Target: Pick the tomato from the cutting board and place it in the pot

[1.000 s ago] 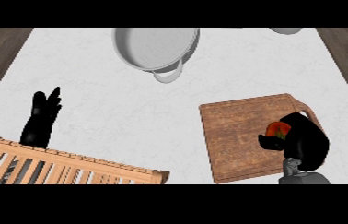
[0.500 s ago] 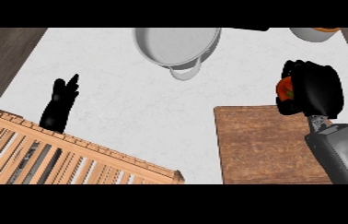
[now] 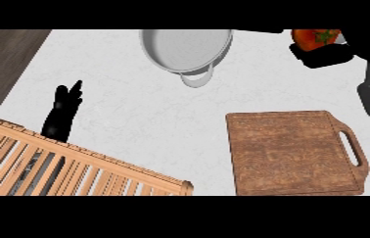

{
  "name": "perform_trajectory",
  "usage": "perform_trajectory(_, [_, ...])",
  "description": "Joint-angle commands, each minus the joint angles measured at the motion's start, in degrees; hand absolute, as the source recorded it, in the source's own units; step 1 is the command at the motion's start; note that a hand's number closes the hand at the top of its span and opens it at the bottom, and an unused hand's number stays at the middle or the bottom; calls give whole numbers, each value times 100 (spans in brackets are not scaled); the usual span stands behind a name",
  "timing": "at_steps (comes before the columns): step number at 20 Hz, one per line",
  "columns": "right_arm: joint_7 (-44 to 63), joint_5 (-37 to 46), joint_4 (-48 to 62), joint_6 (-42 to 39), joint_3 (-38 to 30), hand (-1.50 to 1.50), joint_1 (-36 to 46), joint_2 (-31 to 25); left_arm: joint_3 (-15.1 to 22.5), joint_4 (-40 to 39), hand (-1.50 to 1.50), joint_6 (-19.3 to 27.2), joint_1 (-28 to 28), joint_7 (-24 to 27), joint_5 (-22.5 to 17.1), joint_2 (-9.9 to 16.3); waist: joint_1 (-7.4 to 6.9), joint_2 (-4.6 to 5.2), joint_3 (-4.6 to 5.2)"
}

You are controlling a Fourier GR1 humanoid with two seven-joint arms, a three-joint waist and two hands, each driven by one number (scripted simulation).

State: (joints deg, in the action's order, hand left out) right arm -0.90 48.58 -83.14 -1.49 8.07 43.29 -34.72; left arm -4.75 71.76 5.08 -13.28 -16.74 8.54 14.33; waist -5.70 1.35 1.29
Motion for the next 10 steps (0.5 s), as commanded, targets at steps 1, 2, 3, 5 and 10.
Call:
perform_trajectory(1, [-1036,-784,352,23,-369,150,940,97,36,236,0,9,-145,-192,177,233,79,-63,-142])
perform_trajectory(2, [-1308,-889,489,109,-374,150,889,178,-37,293,0,-35,44,-248,136,323,137,-78,-142])
perform_trajectory(3, [-1219,-1011,514,-165,-432,150,1366,191,-3,319,0,-109,-3,-375,134,334,141,-97,-135])
perform_trajectory(5, [-1495,-1071,780,-294,-462,150,1687,152,4,398,0,80,271,-144,203,167,257,-110,-128])
perform_trajectory(10, [-1165,-793,1594,-566,20,150,2620,911,-191,398,0,-58,219,-232,161,330,315,-104,-121])
